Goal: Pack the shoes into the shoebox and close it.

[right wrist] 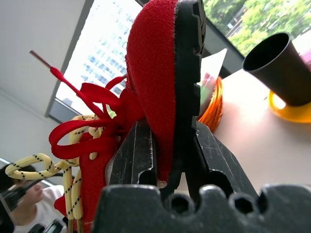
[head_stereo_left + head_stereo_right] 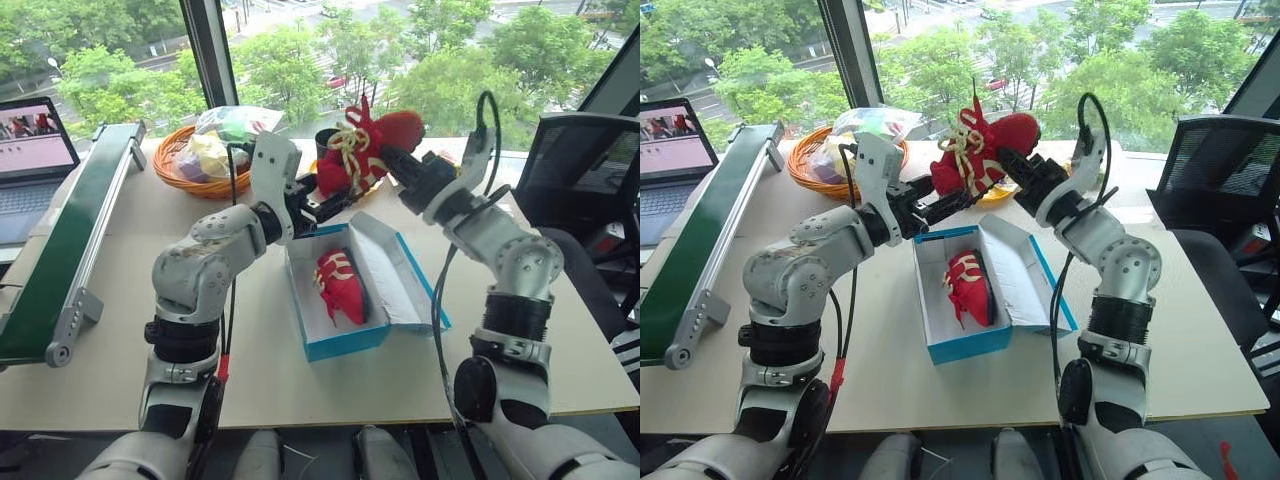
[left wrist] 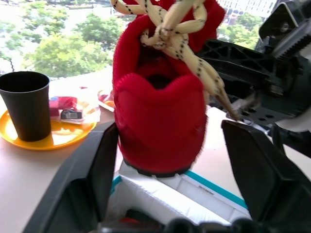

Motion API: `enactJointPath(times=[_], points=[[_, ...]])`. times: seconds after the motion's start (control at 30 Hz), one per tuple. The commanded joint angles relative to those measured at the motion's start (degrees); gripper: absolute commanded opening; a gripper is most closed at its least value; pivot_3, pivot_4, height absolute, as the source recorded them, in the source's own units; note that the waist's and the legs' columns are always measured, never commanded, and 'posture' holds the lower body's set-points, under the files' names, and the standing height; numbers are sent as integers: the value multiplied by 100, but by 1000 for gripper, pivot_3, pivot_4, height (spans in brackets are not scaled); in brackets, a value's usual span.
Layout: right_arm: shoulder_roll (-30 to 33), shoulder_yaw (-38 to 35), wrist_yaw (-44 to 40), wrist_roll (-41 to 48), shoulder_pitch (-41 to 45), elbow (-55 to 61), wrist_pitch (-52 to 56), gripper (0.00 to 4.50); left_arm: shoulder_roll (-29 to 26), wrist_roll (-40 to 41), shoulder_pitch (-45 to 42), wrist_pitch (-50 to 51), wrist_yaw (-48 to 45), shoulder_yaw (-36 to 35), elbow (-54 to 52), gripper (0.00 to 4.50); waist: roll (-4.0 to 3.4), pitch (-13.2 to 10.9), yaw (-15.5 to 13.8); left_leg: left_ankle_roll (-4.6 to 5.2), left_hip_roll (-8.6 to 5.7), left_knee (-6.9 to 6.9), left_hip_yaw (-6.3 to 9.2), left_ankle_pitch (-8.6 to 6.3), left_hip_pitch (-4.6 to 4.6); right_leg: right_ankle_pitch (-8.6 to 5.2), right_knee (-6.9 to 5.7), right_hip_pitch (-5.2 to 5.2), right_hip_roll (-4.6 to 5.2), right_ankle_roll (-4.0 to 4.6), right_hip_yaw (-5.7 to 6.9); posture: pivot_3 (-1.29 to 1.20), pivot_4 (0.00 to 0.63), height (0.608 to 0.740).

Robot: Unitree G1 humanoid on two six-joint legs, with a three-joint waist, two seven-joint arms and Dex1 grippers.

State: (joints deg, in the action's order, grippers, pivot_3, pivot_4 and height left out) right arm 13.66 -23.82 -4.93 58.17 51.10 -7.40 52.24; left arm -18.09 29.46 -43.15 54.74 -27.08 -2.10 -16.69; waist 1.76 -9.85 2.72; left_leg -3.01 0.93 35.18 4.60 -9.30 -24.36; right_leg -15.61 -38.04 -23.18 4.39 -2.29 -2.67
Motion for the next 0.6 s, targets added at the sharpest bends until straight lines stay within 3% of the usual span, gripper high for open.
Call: enactJointPath(times=[0.03, 0.2, 0.27, 0.43, 0.6], points=[[565, 557, -442, -466, 301, 628, -58, 404, -1700, -920, 292, -1506, -1480, 584, 81, 4500, -8, -4, 41, 0, 1, -4, -2, 0, 4, 0, -2, -1, -1, 0, -3, 0, 150, 740], [1045, 1052, -765, -242, 403, 983, 908, 402, -2720, -1513, 68, -2717, -1969, 497, 1478, 4500, -37, -22, 84, 1, 2, -14, -6, 2, 10, -2, 1, -5, -4, 3, -11, 0, 150, 740], [1379, 1687, -1064, -462, 258, 1555, 1200, 402, -2941, -1610, 157, -3116, -2369, 580, 1638, 4500, -38, -23, 78, 1, 2, -13, -6, 2, 7, -3, 4, -2, -3, 2, -10, 0, 150, 740], [1367, 2130, -1169, -391, -92, 1961, 1783, 402, -2882, -1371, 605, -3149, -2825, 637, 1149, 4500, -39, -23, 44, 14, 1, -17, -5, -6, -7, -4, 12, -6, 1, 0, -7, 0, 150, 740], [1148, 2187, -1317, -571, -777, 1806, 1616, 402, -2935, -1240, 1099, -2856, -2980, 623, 491, 4500, -37, -24, -20, 18, 0, -5, -3, -8, -20, -4, 13, -9, 1, 0, -5, 0, 150, 740]])
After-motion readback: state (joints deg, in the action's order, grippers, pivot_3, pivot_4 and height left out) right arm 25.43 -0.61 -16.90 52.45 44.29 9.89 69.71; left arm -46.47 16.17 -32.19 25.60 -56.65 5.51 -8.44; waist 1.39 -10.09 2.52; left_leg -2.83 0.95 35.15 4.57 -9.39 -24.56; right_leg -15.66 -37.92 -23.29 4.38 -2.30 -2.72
